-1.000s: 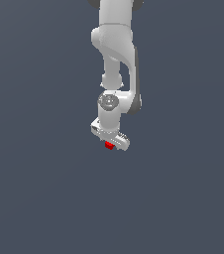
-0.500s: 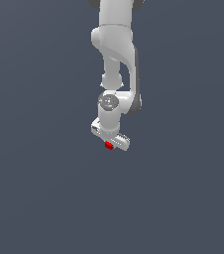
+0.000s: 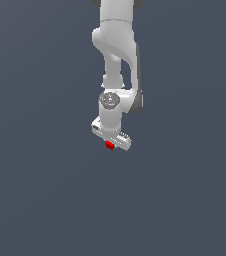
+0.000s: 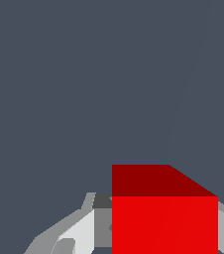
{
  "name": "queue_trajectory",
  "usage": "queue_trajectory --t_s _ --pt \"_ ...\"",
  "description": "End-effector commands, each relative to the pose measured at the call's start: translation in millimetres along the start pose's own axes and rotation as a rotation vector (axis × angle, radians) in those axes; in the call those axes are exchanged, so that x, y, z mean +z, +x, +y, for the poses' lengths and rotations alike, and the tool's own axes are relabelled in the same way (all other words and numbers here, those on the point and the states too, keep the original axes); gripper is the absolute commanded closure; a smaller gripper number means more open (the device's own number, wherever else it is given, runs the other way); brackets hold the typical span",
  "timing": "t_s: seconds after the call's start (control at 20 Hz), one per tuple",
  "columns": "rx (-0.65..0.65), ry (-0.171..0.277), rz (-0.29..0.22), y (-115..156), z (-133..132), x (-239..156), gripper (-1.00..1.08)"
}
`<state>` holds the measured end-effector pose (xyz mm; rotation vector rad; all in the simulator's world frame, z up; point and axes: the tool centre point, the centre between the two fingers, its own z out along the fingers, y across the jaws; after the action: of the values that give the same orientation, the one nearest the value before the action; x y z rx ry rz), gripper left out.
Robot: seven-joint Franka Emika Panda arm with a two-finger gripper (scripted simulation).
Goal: Lift up the red cube by 0.2 meters.
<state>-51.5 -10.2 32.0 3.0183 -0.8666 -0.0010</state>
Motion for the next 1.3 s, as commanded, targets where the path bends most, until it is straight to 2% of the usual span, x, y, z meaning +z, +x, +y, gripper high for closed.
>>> queue_trajectory --t_s 0.0,0.3,0.85,1.25 --pt "0.0 0.001 0.001 0 0 -10 1.08" --pt "0.0 0.001 0.001 -1 0 -51 1.08" --pt "0.001 0.001 0.001 -1 2 -151 1.08" --pt "0.001 0.001 0.001 0 1 -192 1.08"
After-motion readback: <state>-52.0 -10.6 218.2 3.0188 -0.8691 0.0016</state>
